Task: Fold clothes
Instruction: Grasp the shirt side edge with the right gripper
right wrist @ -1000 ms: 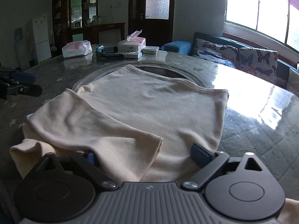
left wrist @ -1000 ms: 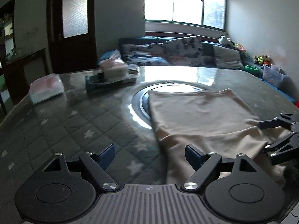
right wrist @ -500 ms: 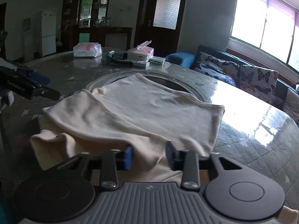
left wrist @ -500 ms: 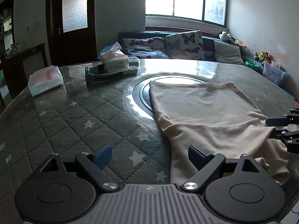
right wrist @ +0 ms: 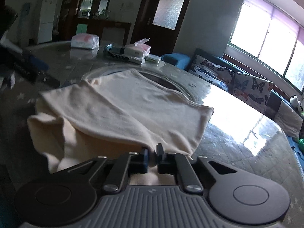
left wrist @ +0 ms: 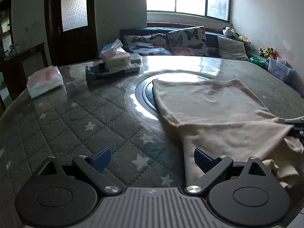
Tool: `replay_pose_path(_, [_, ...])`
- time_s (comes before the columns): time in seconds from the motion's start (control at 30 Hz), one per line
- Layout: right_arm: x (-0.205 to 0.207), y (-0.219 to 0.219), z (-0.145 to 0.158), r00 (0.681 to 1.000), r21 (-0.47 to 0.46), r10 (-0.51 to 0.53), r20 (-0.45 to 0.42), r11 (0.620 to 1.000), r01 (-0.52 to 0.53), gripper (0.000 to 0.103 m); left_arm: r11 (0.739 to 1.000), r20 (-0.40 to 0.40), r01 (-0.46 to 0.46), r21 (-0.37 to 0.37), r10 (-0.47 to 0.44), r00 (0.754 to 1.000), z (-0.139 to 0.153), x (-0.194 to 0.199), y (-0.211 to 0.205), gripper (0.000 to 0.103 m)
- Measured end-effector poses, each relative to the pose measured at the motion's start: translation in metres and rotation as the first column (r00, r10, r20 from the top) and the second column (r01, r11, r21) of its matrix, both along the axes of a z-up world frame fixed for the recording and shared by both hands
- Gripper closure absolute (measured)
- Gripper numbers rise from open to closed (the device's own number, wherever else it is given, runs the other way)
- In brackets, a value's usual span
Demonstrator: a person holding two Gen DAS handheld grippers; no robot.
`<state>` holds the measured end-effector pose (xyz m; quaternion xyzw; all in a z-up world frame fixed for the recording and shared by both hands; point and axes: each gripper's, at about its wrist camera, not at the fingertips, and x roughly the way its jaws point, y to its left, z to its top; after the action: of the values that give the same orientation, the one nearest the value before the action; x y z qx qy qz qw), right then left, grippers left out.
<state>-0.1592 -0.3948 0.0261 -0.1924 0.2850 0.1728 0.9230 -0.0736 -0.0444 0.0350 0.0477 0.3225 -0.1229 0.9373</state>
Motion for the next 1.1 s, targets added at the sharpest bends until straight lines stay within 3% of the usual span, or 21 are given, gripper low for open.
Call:
replay_pose_path(0.07, [-0.003, -0.003, 0.001, 1.000, -0.018, 0.001, -0.005, 1.000, -0.002, 0.084, 1.000, 0.015, 0.001, 0.005, -0.001, 1.000, 0.003, 0.001, -0.001, 0.008])
replay_pose_path(0.13, [-0.006, -0.008, 0.005, 1.000, -0.020, -0.005, -0.009, 1.000, 0.005, 0.069, 1.000, 0.020, 0.006, 0.010, -0.006, 1.000, 0.005, 0.004, -0.004, 0.012])
replay_pose_path(0.4, [-0.011, -0.042, 0.031, 0.995, 0.119, -0.099, -0.023, 0.988, 0.101, 0.070, 0.998, 0.030, 0.054, 0.037, -0.055, 0.998, 0.004, 0.011, -0.023, 0.019])
replay_pose_path(0.53, [0.008, -0.046, 0.028, 0.989, 0.192, -0.139, -0.055, 0.970, 0.147, 0.072, 0.991, 0.048, 0.114, 0.069, -0.117, 0.992, 0.002, 0.008, -0.043, 0.024])
replay_pose_path(0.77, [0.045, -0.025, 0.002, 0.985, 0.206, -0.118, -0.129, 0.968, 0.143, 0.079, 0.982, 0.036, 0.156, 0.104, -0.160, 0.986, -0.006, 0.017, -0.062, 0.028])
replay_pose_path(0.87, [0.050, -0.022, -0.008, 0.981, 0.210, -0.113, -0.159, 0.967, 0.145, 0.090, 0.981, 0.022, 0.155, 0.115, -0.158, 0.987, -0.012, 0.021, -0.062, 0.032])
replay_pose_path(0.93, [0.048, -0.019, -0.009, 0.983, 0.188, -0.115, -0.145, 0.972, 0.142, 0.099, 0.980, 0.010, 0.154, 0.124, -0.156, 0.988, -0.016, 0.023, -0.061, 0.034])
replay_pose_path(1.1, [0.047, -0.015, -0.004, 0.985, 0.148, -0.147, -0.090, 0.976, 0.159, 0.099, 0.981, 0.007, 0.148, 0.122, -0.150, 0.989, -0.021, 0.024, -0.057, 0.034])
